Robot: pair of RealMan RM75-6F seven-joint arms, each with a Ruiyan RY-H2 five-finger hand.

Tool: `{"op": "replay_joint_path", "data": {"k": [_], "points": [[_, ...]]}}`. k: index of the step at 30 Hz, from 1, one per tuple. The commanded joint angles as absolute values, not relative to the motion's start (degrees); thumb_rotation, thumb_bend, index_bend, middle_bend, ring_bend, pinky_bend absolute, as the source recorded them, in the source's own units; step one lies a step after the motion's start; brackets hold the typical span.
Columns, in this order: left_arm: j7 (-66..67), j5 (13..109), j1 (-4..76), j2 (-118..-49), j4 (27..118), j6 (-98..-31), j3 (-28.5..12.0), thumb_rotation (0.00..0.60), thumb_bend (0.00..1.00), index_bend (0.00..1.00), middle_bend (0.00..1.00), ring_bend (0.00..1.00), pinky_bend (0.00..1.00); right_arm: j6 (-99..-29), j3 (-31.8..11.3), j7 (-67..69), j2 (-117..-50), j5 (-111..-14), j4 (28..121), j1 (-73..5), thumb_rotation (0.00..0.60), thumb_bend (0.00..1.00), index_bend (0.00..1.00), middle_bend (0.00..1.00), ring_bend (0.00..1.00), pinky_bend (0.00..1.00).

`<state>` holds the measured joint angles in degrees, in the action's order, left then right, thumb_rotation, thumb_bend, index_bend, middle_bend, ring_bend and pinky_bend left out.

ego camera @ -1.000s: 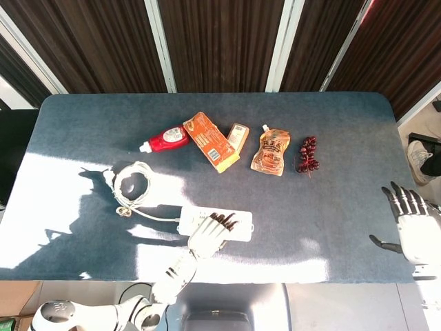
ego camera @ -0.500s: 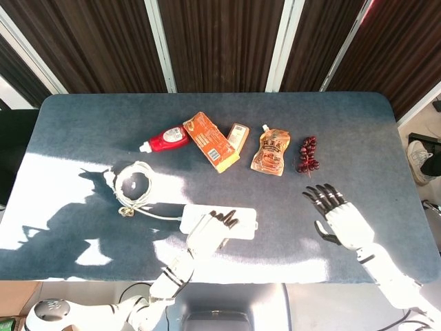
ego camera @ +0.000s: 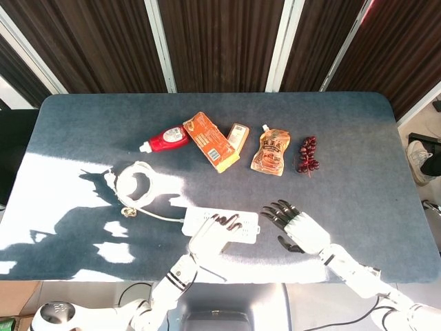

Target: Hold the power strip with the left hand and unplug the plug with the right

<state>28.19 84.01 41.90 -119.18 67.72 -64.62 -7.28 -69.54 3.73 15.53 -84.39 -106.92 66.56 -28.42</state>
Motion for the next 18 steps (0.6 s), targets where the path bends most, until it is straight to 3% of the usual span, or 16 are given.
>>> {"op": "replay_joint_path", "data": {"k": [1,9,15,18], "points": [[28.0,84.1,42.0,-119.8,66.7,-64.5,-7.3,0.600,0.46,0.32,0.39,0.39,0.42,-69.6,4.6,17.0,-85.9,-107.8,64.6,-29.4,0.600,0.67,0.20,0.17,0.02,0.09],[26.1,84.5,41.7,-120.9,65.0,-64.7,-6.9,0.600,0.46,0.30,0.37,0.37,0.40,-68.2,6.7,21.5,-87.8,-108.5,61.5,-32.2,0.600,0.75,0.18,0.17,0.02,0.09],[25.4,84.6,41.7,-121.4,64.2,-64.2,-6.7,0.600,0.46,0.29,0.37,0.36,0.40,-66.0,8.3,23.5,-87.8,-108.7,62.1,-34.5,0.600,0.91,0.18,0.17,0.02,0.08],[25.1,84.7,41.8,-121.4,64.0,-64.3,-7.0,0.600,0.46,0.29,0.37,0.36,0.40,-64.9,9.2,23.8,-87.9,-108.9,62.1,-35.4,0.600,0.94,0.18,0.17,0.02,0.08]]}}
